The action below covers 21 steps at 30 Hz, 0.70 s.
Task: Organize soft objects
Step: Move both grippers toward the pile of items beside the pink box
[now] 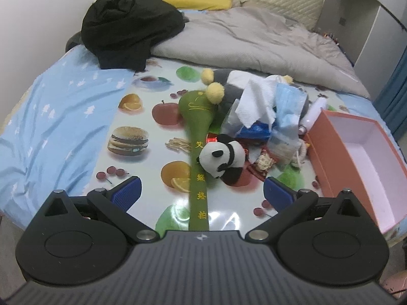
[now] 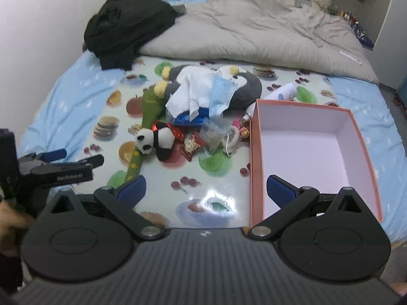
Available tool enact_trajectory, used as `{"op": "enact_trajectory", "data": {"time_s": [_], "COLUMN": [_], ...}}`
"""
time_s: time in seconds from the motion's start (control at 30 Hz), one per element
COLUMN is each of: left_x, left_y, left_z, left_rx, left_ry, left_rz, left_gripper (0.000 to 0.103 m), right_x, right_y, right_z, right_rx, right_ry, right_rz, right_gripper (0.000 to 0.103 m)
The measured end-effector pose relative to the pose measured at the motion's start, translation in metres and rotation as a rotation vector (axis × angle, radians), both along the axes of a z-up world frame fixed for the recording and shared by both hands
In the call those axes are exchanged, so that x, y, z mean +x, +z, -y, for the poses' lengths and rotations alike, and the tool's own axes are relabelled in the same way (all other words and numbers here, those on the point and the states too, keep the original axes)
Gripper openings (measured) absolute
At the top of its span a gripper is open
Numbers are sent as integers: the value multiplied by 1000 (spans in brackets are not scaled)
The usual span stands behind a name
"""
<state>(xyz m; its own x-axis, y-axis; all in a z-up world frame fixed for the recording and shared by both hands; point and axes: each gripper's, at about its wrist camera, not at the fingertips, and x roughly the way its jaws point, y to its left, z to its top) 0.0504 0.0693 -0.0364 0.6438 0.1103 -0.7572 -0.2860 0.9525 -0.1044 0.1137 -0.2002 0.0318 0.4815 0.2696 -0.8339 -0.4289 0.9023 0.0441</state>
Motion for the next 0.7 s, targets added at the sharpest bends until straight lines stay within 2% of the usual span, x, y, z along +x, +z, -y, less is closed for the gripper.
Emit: {"op": "enact_trajectory", "data": {"time_s": [0.3,0.5,0.7], "left_x": [21,29,38], "left_y": [-13,-18,-24], "left_z": [-2,-4,-10], "left_rx": [-3,-4,-8], "left_ry": [2,9,12], "left_rz": [-12,-21,-19], "left_gripper": [103,103,103], "right_x": [16,27,38], "right_y": [-4,-11,-16], "right_z": [-9,-17,-21], "right_rx": [-85,-81,-107], "right_ry": [19,26,23], "right_rz": [-49,-92,-83], "right_gripper": [103,103,103]}}
